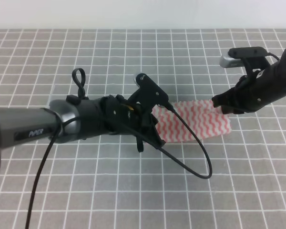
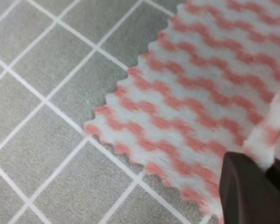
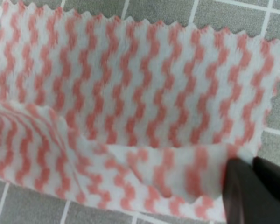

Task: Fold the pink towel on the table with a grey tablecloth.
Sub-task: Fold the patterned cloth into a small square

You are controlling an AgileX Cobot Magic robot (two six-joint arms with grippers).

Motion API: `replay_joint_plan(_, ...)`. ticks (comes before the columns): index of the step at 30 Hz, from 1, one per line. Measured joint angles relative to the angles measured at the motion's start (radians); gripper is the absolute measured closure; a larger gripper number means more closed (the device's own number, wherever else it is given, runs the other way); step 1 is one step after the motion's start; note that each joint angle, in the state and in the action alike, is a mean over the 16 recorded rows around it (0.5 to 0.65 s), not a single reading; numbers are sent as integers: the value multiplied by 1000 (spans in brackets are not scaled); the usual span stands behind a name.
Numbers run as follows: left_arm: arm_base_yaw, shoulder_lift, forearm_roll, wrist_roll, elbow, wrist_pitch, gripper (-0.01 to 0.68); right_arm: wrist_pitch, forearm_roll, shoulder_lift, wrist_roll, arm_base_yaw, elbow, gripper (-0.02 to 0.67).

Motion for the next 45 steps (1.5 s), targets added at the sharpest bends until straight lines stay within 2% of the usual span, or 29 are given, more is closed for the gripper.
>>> replay_joint_plan(45, 29, 95, 1, -3, -124, 46, 674, -118, 3, 49, 0, 0, 0, 666)
